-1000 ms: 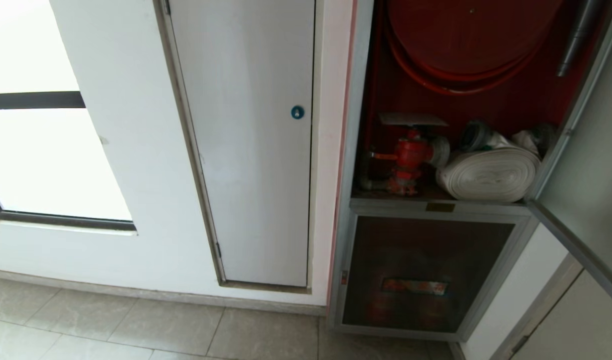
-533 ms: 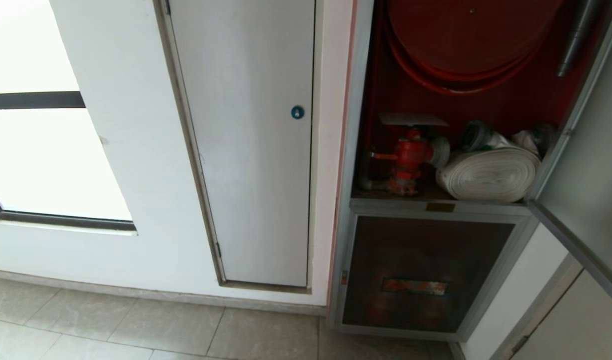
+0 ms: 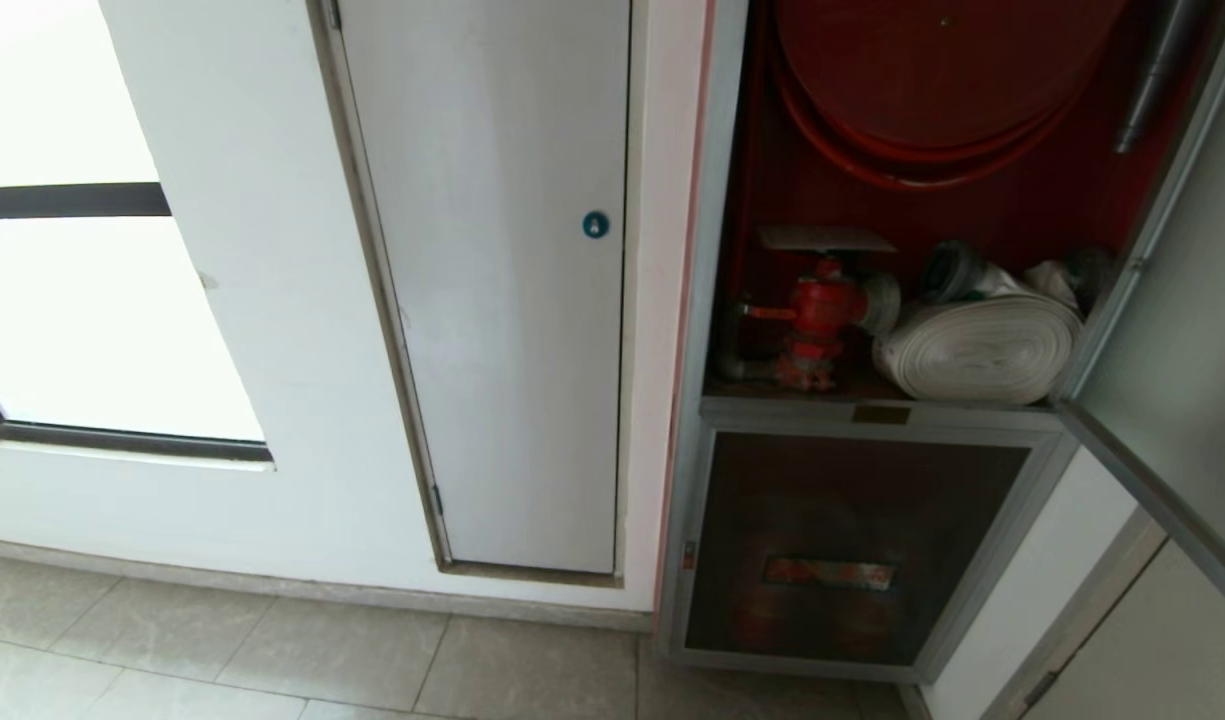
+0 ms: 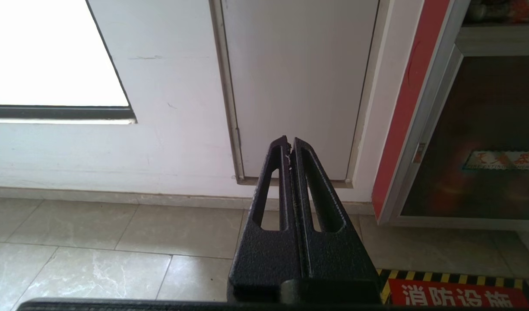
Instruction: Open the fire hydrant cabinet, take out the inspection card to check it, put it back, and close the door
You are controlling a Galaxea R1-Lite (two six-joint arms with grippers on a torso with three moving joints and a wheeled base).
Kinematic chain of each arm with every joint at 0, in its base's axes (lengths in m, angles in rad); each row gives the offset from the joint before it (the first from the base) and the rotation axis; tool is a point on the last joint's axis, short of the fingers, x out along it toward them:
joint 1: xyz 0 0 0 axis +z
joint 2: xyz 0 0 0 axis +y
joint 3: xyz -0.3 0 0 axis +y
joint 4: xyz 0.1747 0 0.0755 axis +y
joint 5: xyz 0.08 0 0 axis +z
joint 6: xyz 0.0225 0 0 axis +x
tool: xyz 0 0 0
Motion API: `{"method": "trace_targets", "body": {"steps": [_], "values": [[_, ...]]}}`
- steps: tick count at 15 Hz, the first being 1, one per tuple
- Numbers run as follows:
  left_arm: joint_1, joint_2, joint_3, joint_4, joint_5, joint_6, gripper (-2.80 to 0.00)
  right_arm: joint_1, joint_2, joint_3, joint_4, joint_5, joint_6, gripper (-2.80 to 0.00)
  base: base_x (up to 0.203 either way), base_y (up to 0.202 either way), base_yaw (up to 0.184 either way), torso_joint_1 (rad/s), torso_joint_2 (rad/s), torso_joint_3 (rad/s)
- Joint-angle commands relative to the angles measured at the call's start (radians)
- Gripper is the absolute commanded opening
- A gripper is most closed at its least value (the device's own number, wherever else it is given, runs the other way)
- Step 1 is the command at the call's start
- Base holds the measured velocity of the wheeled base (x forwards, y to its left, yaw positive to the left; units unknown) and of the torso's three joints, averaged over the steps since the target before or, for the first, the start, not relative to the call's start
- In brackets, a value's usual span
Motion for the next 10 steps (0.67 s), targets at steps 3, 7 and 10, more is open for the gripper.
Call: {"method": "trace_targets", "body": {"steps": [3,7,10], "values": [[0.000,0.000,0.014,0.000,0.000,0.000,-2.80,0.001,0.003,0.002,0.000,0.000,0.000,-2.80,0.000,0.000,0.000,0.000,0.00,0.000],[0.000,0.000,0.014,0.000,0.000,0.000,-2.80,0.000,0.003,0.002,0.000,0.000,0.000,-2.80,0.000,0.000,0.000,0.000,0.00,0.000],[0.000,0.000,0.014,0.000,0.000,0.000,-2.80,0.000,0.003,0.002,0.000,0.000,0.000,-2.80,0.000,0.000,0.000,0.000,0.00,0.000]]}}
